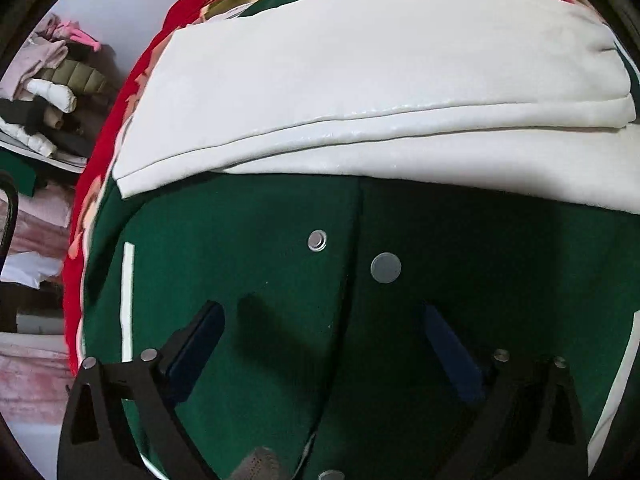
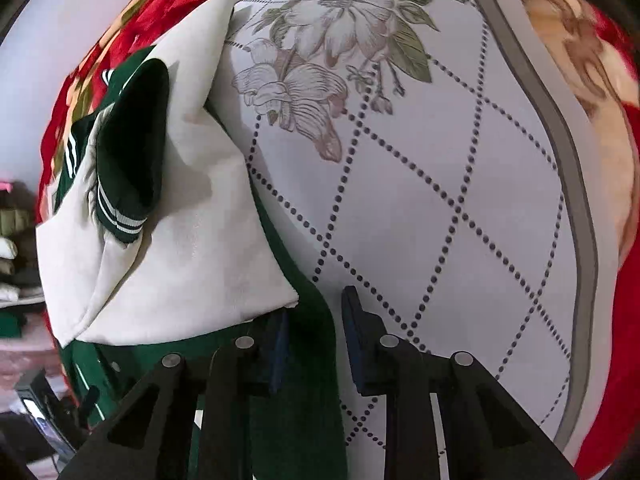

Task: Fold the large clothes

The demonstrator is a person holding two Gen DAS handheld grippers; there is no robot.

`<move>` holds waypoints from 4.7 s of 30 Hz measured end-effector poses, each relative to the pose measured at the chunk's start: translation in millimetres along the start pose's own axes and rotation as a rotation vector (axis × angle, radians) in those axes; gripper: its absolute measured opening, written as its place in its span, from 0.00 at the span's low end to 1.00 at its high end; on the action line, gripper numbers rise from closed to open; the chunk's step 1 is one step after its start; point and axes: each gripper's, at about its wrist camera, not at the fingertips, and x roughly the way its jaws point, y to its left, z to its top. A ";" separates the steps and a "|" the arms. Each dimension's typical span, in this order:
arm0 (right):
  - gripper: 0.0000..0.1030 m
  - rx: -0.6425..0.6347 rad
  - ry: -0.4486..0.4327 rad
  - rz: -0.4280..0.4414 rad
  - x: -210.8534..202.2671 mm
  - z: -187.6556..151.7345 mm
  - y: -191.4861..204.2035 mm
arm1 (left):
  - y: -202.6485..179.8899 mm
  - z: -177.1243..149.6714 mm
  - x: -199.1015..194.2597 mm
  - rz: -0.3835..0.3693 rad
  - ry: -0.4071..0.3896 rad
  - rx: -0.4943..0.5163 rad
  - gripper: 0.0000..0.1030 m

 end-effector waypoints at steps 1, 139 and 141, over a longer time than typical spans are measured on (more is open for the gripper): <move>0.28 -0.038 0.011 -0.018 -1.6 1.6 4.8 | 3.0 1.4 -4.2 0.023 0.007 -0.002 1.00; 0.50 -0.282 0.430 0.126 49.0 -133.5 127.9 | 106.2 -278.1 -40.1 -0.631 0.101 -1.057 0.18; 0.50 -0.286 0.426 0.124 48.0 -135.5 130.6 | 104.5 -267.0 -44.6 -0.541 0.080 -1.005 0.05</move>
